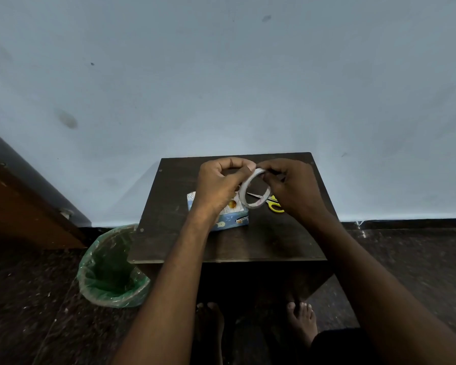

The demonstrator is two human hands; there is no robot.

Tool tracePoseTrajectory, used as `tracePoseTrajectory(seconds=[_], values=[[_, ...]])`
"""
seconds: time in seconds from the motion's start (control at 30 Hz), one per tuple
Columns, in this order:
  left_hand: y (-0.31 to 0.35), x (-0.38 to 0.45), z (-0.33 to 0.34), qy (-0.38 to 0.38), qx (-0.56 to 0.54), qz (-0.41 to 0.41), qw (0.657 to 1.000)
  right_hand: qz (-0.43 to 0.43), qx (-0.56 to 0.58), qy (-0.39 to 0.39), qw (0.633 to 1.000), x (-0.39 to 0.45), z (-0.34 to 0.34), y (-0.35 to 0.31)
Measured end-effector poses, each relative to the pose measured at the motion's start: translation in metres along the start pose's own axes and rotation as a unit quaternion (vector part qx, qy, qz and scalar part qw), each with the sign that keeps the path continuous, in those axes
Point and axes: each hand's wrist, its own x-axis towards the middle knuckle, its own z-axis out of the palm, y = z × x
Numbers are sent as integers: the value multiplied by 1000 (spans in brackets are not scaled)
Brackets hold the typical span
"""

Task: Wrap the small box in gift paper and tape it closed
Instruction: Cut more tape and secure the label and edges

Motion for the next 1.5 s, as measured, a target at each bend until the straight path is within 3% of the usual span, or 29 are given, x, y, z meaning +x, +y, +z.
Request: tracePoseTrajectory(seconds=[0.43, 0.67, 0.9, 1.1, 1.5], values=[[-5, 3, 4, 36, -135, -57, 989, 58, 54, -135, 988, 3, 0, 5], [0, 0, -2, -63, -61, -6, 996, 80, 97, -132, 983, 1, -4, 7], [-4, 0, 0, -29, -9, 12, 999, 94, 265, -96, 955, 1, -1, -1], [-3, -1, -2, -24, 7, 18, 1000, 55, 265, -87, 959, 0, 3, 2], [-7, 1, -2, -14, -26, 3, 1000, 69, 291, -84, 950, 1, 1, -3]])
